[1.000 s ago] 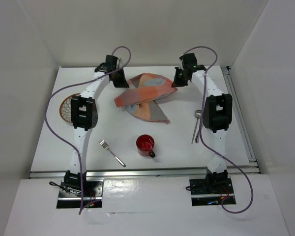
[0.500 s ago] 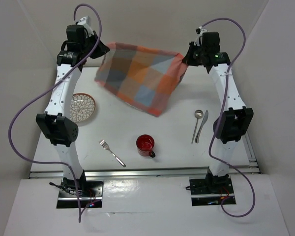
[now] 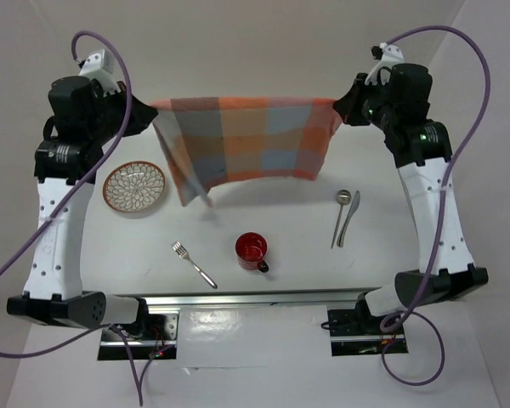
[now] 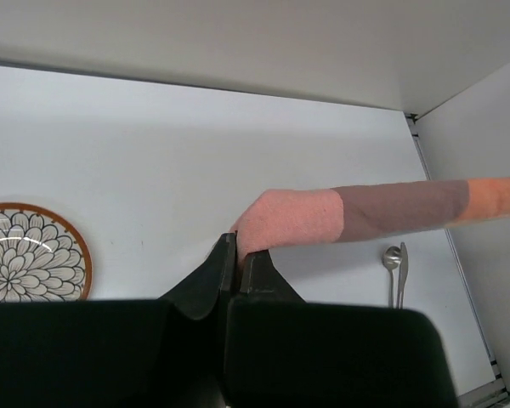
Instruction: Set the dinner table for one person
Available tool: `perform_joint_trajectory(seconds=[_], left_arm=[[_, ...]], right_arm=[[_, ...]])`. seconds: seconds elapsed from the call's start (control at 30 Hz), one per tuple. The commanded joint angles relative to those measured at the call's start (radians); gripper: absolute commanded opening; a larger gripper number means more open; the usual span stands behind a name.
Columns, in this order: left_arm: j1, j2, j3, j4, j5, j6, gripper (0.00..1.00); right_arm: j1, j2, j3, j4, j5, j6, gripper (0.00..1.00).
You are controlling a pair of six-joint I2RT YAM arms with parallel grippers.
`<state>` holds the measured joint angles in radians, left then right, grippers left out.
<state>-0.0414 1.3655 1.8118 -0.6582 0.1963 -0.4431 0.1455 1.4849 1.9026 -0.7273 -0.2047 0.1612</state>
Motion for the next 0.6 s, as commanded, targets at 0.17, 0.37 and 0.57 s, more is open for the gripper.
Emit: perform_joint_trajectory(seconds=[0.17, 0.37, 0.57], left_arm=[[0.009, 0.015, -0.029, -0.003, -0.017, 0.041, 0.0], [0.0, 0.255, 0.006, 0.116, -0.017, 0.023, 0.0], [-0.048, 0.834, 0.56, -0.056, -0.167, -0.009, 0.62]], right_arm=[[0.009, 0.021, -0.07, 0.077, 0.062, -0.009, 0.0], [-0.009, 0.332, 0.008, 0.18, 0.063, -0.02, 0.0], [-0.032, 0.723, 0.407, 0.123, 0.071, 0.014, 0.51]])
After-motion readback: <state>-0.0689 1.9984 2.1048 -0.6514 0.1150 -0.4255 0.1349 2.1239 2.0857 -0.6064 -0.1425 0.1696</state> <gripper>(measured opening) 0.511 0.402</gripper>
